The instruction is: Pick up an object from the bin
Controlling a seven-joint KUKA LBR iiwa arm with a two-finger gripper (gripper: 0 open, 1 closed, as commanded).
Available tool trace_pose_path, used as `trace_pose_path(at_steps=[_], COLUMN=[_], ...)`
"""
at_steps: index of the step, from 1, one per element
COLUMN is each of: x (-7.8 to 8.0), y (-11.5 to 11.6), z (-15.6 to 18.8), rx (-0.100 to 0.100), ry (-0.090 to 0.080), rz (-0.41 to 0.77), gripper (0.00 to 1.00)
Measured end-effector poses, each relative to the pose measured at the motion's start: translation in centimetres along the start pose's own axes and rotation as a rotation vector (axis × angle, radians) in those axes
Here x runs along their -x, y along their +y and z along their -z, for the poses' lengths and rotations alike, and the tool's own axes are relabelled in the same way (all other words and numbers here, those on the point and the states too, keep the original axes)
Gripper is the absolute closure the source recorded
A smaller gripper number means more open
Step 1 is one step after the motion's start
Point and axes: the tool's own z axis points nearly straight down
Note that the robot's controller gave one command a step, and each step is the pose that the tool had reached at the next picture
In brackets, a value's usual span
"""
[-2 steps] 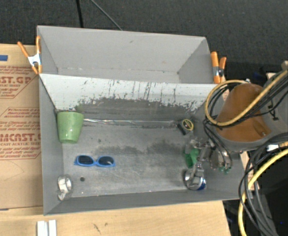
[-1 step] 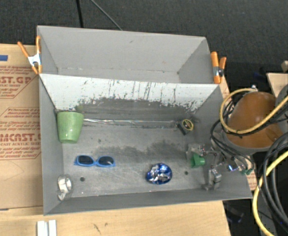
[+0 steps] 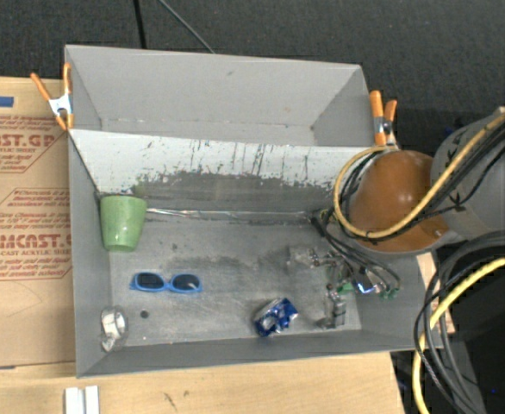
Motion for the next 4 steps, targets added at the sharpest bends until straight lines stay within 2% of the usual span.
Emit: trace_pose_path(at_steps=[1, 2, 3, 4], x=[0.3, -0.1, -0.1, -0.6], y=[5.4, 5.2, 2.7, -0.6], z=[-1.5, -1.6, 10.3, 17.3], rx=[-0.006, -0.003, -0.004, -0.004], ry=[-0.011, 0.002, 0.001, 0.002], rz=[0.056, 0.050, 0.499, 1.018], gripper=[0.00, 1.00, 1.00, 1.00])
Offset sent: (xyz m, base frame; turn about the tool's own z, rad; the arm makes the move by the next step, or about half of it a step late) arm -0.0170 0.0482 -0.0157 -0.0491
